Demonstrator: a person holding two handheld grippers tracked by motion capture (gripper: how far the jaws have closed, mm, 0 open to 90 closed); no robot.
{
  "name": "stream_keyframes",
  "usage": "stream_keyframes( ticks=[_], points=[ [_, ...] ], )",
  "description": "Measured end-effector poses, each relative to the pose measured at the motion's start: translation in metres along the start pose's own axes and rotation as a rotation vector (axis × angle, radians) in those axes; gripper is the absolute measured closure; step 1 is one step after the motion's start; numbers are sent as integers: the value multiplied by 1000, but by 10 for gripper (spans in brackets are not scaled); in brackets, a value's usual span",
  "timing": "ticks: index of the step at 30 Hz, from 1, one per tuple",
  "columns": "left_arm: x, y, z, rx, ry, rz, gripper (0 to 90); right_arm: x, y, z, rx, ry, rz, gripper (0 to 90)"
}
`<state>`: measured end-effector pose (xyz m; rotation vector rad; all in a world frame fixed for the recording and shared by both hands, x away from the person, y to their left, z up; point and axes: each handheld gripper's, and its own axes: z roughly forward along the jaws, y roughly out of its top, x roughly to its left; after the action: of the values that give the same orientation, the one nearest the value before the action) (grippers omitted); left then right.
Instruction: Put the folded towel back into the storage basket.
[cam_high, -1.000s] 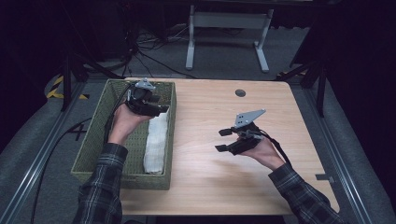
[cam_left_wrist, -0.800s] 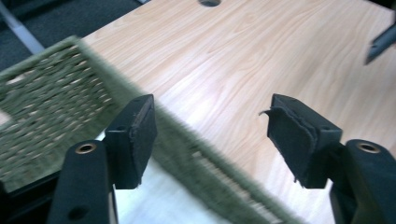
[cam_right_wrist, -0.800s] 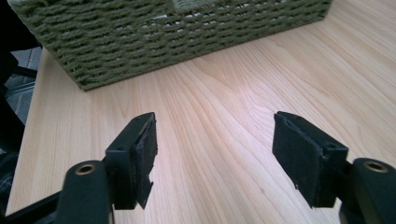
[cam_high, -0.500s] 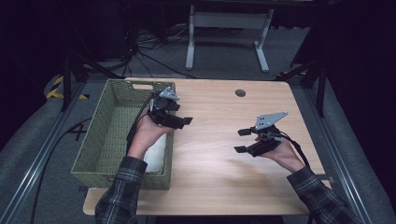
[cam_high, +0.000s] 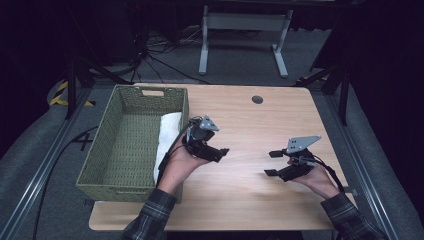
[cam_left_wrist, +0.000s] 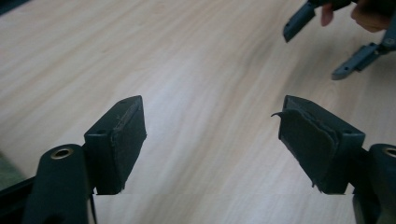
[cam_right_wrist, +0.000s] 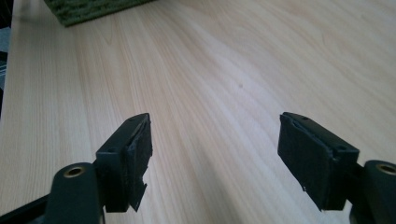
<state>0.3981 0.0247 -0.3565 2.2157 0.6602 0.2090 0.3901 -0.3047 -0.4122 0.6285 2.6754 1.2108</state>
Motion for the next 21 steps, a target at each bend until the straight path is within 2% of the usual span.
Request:
stream_keyframes(
  ticks=[6, 7, 10, 15, 21],
  points=[
    [-27, -12, 27, 14, -28, 22, 222, 2, -24, -2, 36, -17, 33, 242],
    [-27, -12, 27, 14, -28, 22, 221, 2, -24, -2, 36, -17, 33, 242],
    [-39, -19, 43, 32, -61, 31, 220, 2, -38, -3, 60, -27, 54, 241],
    [-49, -29, 64, 73, -83, 52, 218, 3, -46, -4, 85, -41, 63, 241],
    [-56, -40, 81, 121, -97, 73, 217, 4, -50, -4, 112, -52, 61, 238]
  ],
)
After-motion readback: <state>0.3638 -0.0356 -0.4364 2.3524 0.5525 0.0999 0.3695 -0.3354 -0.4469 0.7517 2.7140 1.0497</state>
